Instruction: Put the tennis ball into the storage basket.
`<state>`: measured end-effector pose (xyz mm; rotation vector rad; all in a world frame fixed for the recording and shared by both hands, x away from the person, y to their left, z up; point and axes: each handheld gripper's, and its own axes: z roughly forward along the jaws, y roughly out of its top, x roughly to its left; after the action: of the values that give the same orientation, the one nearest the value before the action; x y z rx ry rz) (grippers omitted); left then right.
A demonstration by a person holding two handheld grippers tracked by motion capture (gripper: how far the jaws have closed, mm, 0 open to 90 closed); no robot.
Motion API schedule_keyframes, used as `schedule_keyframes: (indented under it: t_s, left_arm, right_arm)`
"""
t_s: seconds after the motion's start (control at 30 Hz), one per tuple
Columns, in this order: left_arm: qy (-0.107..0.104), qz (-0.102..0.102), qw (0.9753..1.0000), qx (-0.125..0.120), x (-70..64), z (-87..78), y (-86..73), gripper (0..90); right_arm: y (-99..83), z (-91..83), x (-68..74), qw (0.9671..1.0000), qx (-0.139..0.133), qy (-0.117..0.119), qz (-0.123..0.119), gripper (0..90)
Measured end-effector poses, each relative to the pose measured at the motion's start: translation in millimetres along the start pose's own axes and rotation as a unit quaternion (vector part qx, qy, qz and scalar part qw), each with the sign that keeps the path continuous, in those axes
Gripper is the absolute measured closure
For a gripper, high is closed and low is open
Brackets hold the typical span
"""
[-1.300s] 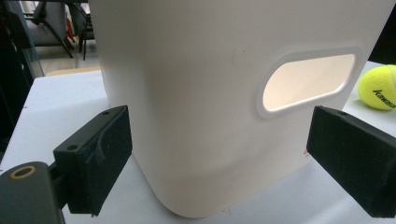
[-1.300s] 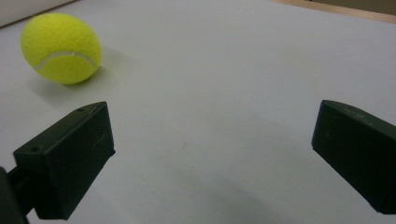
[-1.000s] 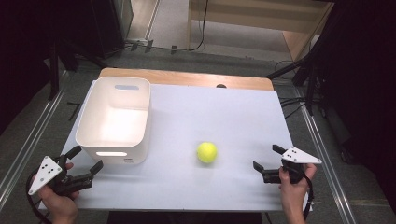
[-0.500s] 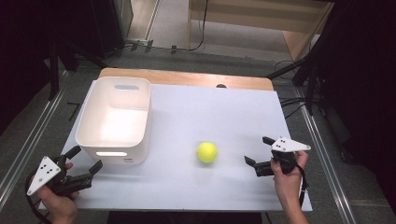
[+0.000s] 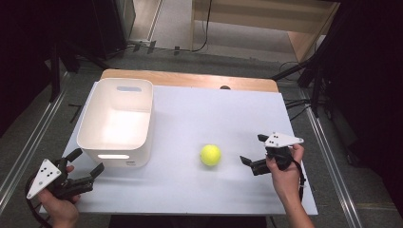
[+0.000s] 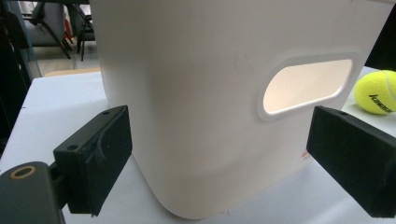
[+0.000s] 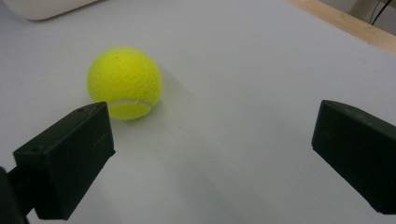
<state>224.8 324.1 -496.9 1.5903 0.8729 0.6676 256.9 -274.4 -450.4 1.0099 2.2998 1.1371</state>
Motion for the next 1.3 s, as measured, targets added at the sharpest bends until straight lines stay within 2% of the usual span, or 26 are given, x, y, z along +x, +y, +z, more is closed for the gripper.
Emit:
schedule_keyframes:
  t_s: [0.27, 0.67, 0.97, 1.3]
  left_arm:
    - [0.000, 0.000, 1.0000, 0.000, 0.1, -0.1, 0.0, 7.3]
    - [-0.001, 0.000, 1.0000, 0.000, 0.1, 0.0, 0.0, 7.3]
    - [-0.001, 0.000, 1.0000, 0.000, 0.1, 0.2, 0.1, 7.3]
    - [0.000, 0.002, 1.0000, 0.001, 0.0, 0.4, 0.1, 7.4]
  right_arm:
    - [15.1, 7.3, 3.2, 0.9996, 0.017, 0.015, -0.014, 0.0]
    - [35.7, 21.8, 12.0, 0.9973, 0.047, 0.039, -0.039, 0.0]
    - [43.2, 34.0, 17.9, 0.9940, 0.080, 0.054, -0.053, 0.0]
    - [51.4, 44.0, 22.8, 0.9906, 0.099, 0.068, -0.065, 0.0]
